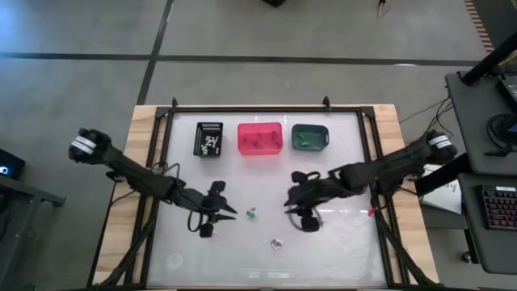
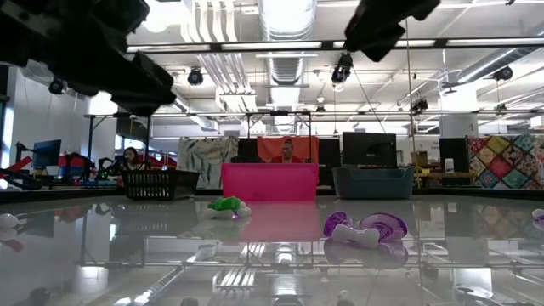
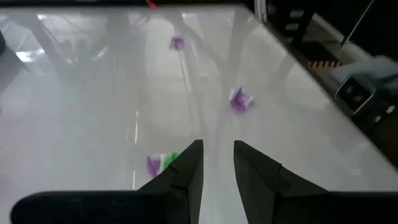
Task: Sort Halloween decoration
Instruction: Put the green skeleton toy into the blue bin
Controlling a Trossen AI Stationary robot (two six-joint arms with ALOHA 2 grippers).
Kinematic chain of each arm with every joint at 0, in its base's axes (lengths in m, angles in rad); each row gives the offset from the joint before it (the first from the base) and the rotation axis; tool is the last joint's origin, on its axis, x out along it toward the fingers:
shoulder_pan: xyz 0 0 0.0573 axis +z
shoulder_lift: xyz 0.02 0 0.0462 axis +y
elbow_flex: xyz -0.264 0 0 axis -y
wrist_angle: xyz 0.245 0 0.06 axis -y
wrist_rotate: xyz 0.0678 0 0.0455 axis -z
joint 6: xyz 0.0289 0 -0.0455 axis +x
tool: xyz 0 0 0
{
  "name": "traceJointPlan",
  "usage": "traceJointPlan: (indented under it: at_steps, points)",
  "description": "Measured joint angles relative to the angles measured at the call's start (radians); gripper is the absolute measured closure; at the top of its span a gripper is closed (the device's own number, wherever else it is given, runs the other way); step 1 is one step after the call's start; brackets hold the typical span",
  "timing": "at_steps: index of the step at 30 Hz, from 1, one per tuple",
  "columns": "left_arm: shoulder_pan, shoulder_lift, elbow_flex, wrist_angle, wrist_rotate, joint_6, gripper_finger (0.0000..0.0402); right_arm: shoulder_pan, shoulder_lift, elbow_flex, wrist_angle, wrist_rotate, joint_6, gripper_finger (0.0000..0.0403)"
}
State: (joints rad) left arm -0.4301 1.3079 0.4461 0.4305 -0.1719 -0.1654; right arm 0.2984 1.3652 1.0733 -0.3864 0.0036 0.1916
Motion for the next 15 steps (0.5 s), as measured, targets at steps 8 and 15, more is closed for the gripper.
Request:
traceJointPlan:
  at_steps: [8, 15]
  points:
    - [0.002, 0.208, 0.084, 0.004, -0.029, 0.020, 0.0321, 0.003, -0.161, -0.210, 0.246, 0.003, 0.071, 0.0305]
    - [0.026, 0.301, 0.117, 0.021, -0.035, 0.023, 0.0290, 0.005, -0.187, -0.248, 0.297, 0.000, 0.088, 0.0305]
